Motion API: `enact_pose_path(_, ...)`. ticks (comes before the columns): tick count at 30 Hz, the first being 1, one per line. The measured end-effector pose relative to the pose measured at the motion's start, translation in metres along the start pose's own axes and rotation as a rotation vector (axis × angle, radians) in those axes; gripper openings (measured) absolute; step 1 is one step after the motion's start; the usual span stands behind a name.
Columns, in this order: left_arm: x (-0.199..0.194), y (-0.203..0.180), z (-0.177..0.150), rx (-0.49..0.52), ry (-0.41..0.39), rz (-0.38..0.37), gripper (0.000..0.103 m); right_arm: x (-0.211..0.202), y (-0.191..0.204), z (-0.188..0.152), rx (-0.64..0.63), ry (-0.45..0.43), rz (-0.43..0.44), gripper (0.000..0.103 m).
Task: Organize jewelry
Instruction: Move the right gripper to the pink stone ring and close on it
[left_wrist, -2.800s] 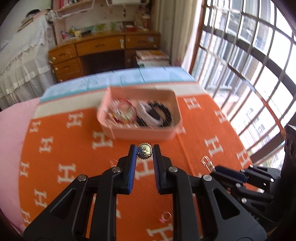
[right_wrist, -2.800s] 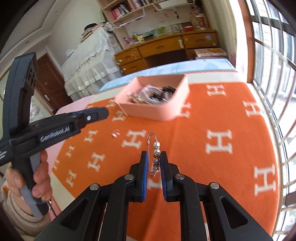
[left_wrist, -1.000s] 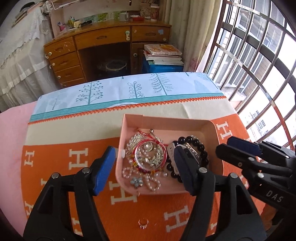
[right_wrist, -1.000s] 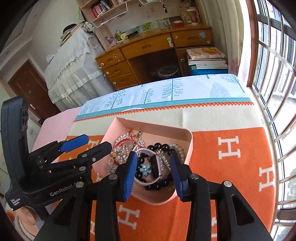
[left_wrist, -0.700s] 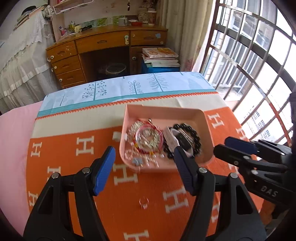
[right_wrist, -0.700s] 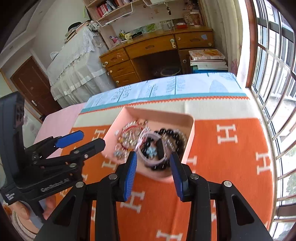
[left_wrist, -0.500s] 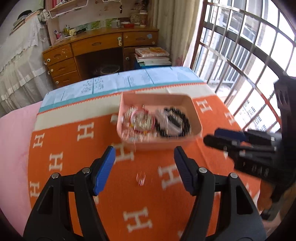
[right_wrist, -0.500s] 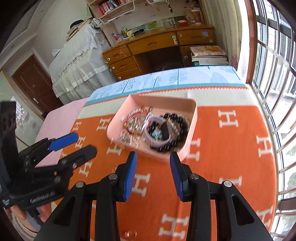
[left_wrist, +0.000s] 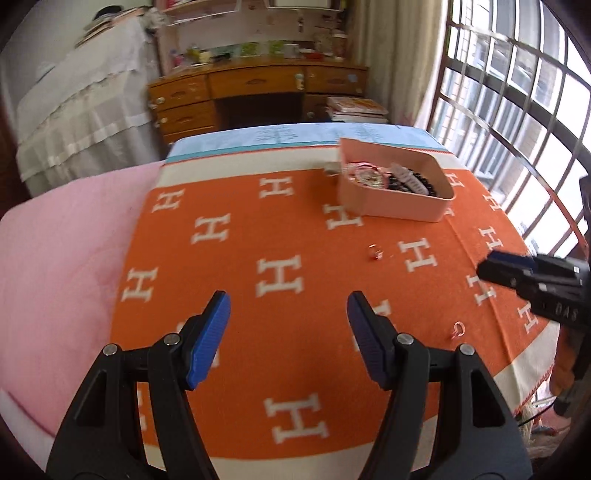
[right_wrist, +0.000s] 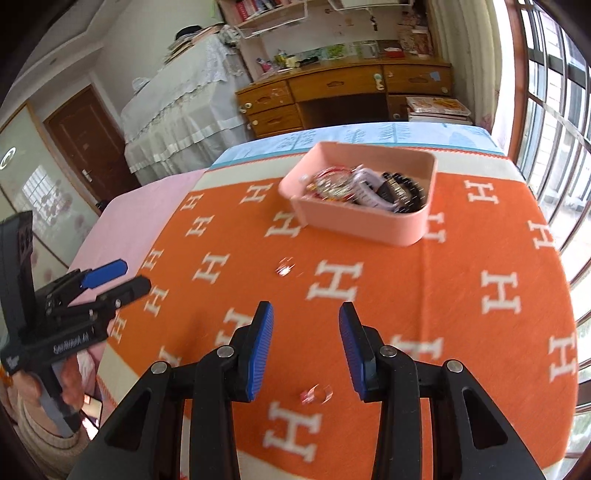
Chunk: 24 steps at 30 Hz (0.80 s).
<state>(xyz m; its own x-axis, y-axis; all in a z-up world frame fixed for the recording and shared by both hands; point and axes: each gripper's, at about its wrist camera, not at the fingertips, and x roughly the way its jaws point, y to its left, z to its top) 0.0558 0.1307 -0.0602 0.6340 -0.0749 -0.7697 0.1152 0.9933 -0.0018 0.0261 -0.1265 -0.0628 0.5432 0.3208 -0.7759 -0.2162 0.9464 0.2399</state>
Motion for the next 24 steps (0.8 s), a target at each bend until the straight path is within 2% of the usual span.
enact_pose_path(4,-0.007,0.015,-0.022,-0.047,-0.017,0.012,0.063,0.001,0.020,-0.024,-0.040,-0.005,-0.030,0.038)
enact_pose_path(8,-0.003,0.016,-0.041,-0.078,-0.011,-0.023,0.063,0.003,0.026,-0.047,-0.061,0.007,-0.073,0.038)
enact_pose_path(13,0.012,0.001,-0.052,-0.094,0.023,-0.069,0.063,0.004,0.020,-0.077,-0.041,0.055,-0.077,0.038)
enact_pose_path(19,0.020,-0.014,-0.054,-0.085,0.026,-0.106,0.063,0.018,0.008,-0.093,-0.012,0.104,-0.079,0.038)
enact_pose_path(24,0.023,-0.014,-0.055,-0.092,0.032,-0.116,0.063,0.029,0.007,-0.088,-0.012,0.097,-0.086,0.038)
